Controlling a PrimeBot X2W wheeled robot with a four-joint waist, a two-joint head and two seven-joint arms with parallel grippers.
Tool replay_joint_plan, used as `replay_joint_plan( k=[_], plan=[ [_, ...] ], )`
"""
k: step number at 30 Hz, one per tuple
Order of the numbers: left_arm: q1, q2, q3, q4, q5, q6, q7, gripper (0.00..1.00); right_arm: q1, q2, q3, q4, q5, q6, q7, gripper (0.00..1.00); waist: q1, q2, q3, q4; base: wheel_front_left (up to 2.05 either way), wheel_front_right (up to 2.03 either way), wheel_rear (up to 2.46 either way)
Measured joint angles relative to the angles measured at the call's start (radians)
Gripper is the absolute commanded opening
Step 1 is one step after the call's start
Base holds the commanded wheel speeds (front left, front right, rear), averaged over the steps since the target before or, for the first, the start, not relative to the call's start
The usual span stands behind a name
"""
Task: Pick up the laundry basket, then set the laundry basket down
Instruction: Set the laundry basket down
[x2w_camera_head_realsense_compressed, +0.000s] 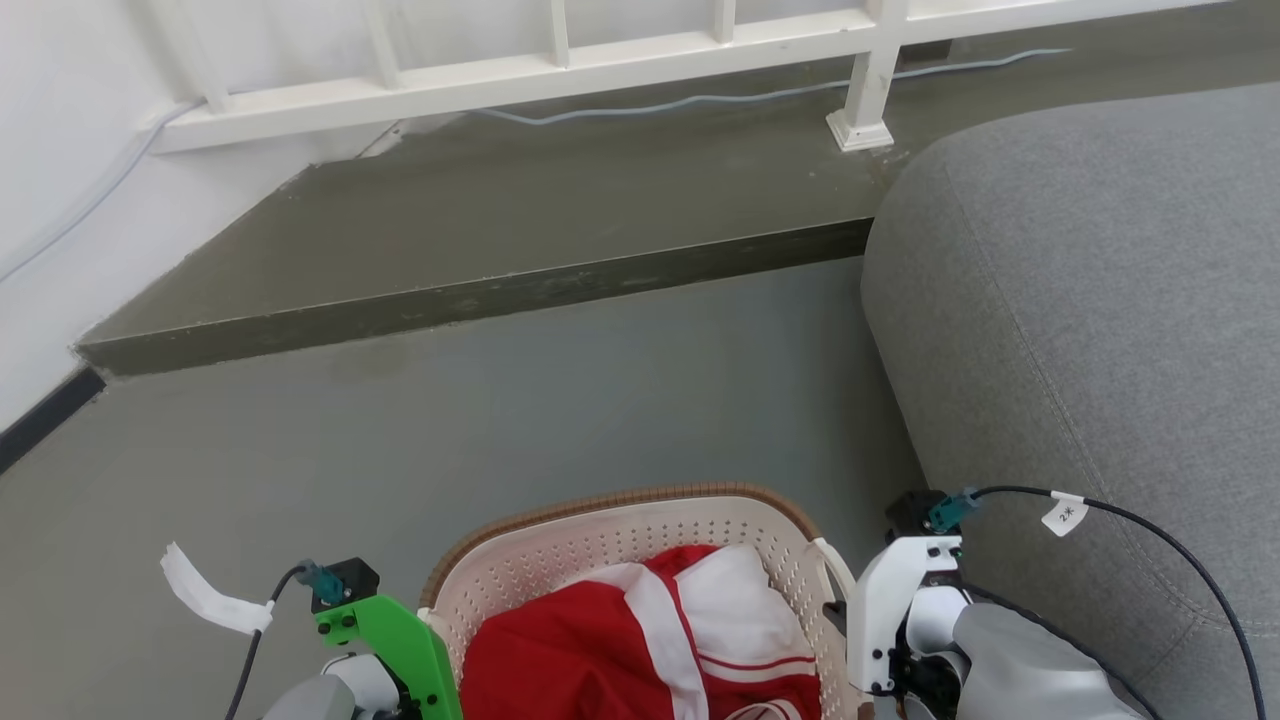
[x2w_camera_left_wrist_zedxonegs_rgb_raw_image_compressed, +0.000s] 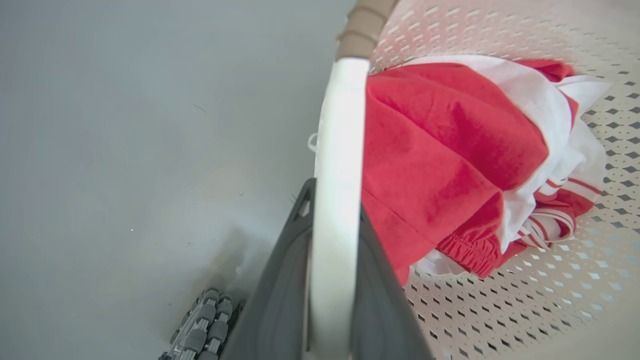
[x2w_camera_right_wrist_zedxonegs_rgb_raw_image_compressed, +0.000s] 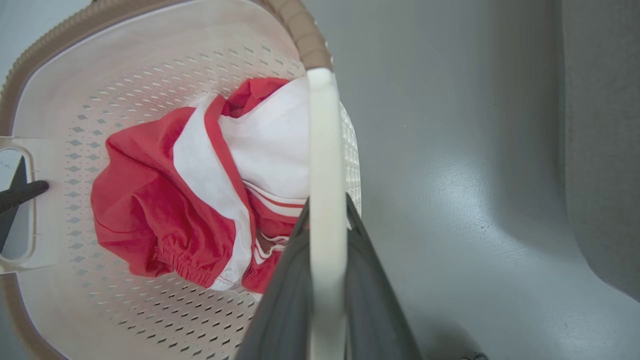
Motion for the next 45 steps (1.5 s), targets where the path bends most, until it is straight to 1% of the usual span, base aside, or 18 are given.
replay_joint_plan(
  k=[12, 19, 21, 30, 38, 45],
  plan=[
    [-0.029, 0.001, -0.008, -0.016, 0.000, 0.013, -0.023, 0.00, -0.031, -0.005, 0.002, -0.015, 0.007, -0.003, -0.014, 0.00, 0.0001, 0.0000, 0.057, -0.008, 0.00, 0.00, 0.00],
    [-0.069, 0.002, -0.009, -0.025, 0.000, 0.020, -0.045, 0.00, -0.072, -0.007, 0.007, -0.024, 0.008, -0.020, -0.028, 0.00, 0.0000, 0.0000, 0.110, -0.009, 0.00, 0.00, 0.00],
    [-0.084, 0.003, -0.009, -0.027, 0.000, 0.026, -0.051, 0.00, -0.089, -0.008, 0.008, -0.029, 0.008, -0.020, -0.035, 0.00, 0.0000, 0.0000, 0.128, -0.009, 0.00, 0.00, 0.00],
    [-0.166, 0.017, -0.010, -0.054, 0.011, 0.031, -0.086, 0.00, -0.182, -0.010, 0.009, -0.049, 0.007, -0.046, -0.068, 0.00, 0.0000, 0.0000, 0.233, -0.007, 0.00, 0.00, 0.00],
    [-0.229, 0.028, -0.012, -0.070, 0.019, 0.036, -0.120, 0.00, -0.253, -0.013, 0.011, -0.065, -0.002, -0.059, -0.096, 0.00, 0.0001, 0.0000, 0.327, -0.005, 0.00, 0.00, 0.00],
    [-0.289, 0.040, -0.016, -0.091, 0.030, 0.040, -0.154, 0.00, -0.315, -0.015, 0.012, -0.078, -0.008, -0.072, -0.143, 0.00, 0.0001, 0.0000, 0.413, -0.004, 0.00, 0.00, 0.00]
  ],
)
